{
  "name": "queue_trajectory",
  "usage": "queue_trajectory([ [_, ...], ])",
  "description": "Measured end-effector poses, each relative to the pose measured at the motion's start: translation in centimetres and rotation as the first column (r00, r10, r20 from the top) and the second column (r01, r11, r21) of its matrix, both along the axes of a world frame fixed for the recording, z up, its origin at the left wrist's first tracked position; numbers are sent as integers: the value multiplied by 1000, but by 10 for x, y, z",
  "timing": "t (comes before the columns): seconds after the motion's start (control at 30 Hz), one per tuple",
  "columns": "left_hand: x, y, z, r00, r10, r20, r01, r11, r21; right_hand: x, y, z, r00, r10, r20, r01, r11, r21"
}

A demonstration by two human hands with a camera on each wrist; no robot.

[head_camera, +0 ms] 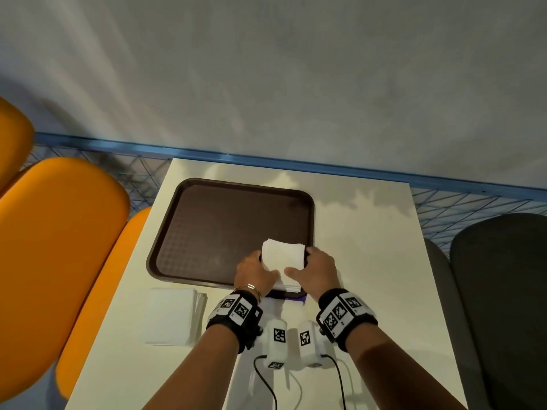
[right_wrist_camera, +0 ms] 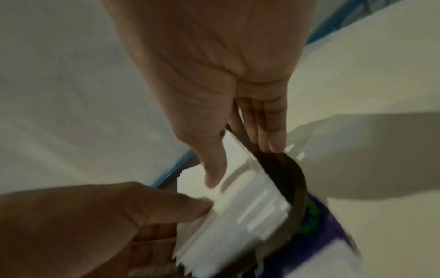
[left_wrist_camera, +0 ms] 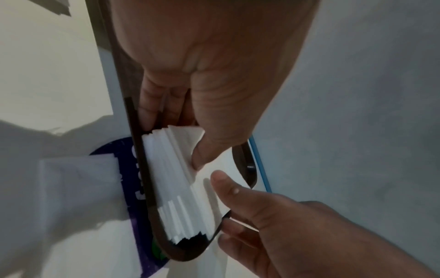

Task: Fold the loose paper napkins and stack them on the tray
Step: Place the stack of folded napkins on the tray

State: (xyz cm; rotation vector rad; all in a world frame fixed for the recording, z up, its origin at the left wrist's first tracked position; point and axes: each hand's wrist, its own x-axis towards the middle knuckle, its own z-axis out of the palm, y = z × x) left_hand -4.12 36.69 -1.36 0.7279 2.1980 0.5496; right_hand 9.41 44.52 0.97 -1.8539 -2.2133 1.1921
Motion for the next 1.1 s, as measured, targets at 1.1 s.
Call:
queue_trajectory([
  [1.1, 18, -11, 27, 993, -120, -20, 120, 993, -15, -25, 45, 3, 827, 519, 216, -523, 851, -41],
])
